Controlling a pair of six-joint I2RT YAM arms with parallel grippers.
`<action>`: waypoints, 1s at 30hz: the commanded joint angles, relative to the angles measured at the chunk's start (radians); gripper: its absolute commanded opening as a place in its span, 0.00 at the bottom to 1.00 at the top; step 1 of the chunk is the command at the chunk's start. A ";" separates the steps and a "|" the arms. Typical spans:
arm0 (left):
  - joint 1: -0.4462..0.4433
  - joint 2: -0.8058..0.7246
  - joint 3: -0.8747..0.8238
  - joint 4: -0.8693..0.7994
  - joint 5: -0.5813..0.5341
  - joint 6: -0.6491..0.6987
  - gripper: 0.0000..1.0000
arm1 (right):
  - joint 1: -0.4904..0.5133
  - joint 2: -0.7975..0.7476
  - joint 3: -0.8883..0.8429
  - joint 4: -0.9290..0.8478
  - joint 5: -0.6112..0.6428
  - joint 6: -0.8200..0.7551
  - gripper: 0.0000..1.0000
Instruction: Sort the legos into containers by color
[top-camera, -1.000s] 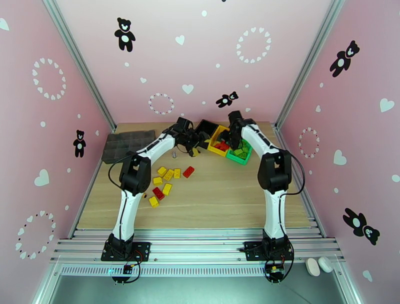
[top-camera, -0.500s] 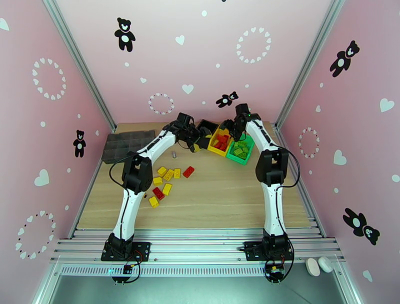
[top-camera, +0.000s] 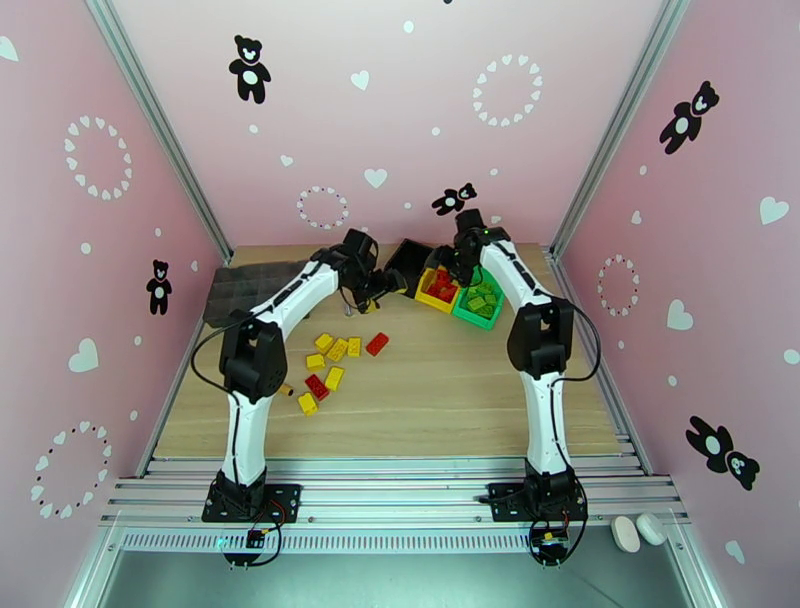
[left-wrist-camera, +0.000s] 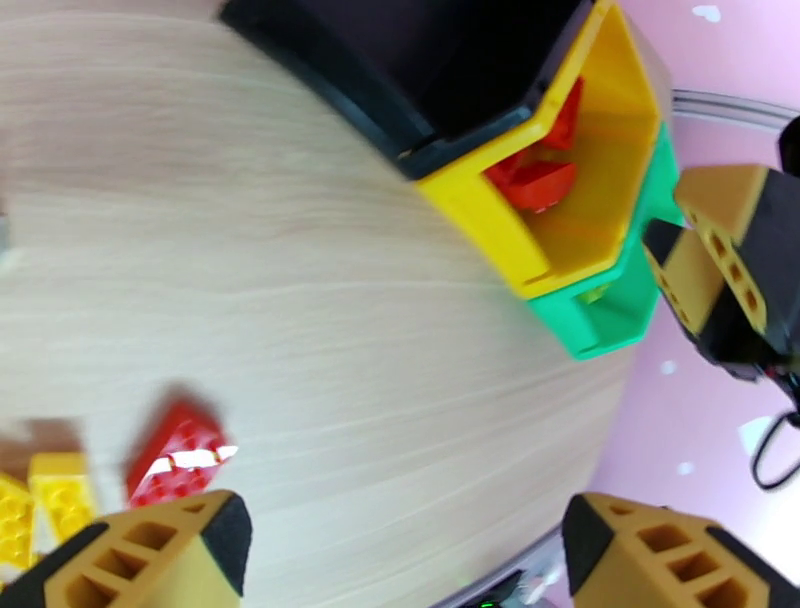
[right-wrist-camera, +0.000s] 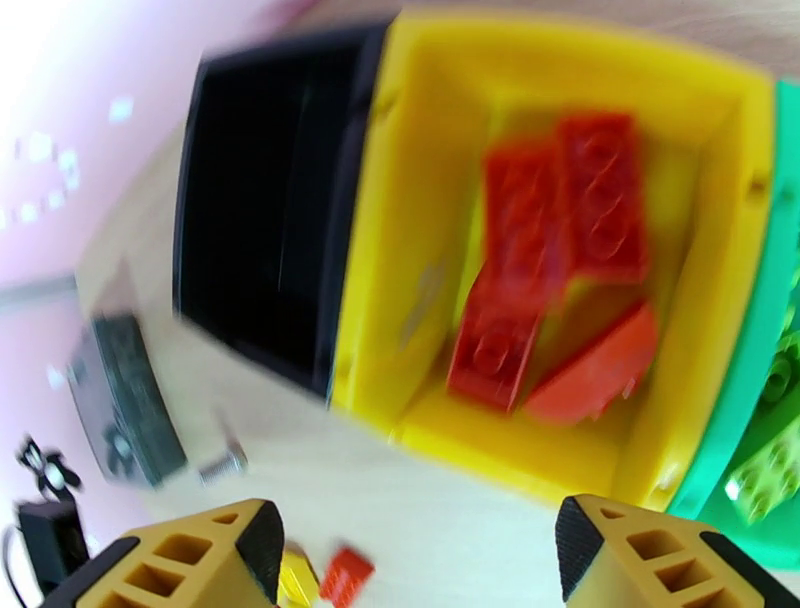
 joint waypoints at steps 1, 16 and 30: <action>0.006 -0.053 -0.077 -0.075 -0.090 0.078 0.85 | 0.066 -0.099 -0.101 -0.059 0.055 -0.053 0.76; 0.011 0.021 -0.190 0.012 -0.050 0.096 0.75 | 0.179 -0.427 -0.723 0.123 0.126 0.075 0.76; -0.018 0.043 -0.320 0.101 -0.006 0.075 0.76 | 0.189 -0.547 -0.831 0.123 0.158 0.110 0.76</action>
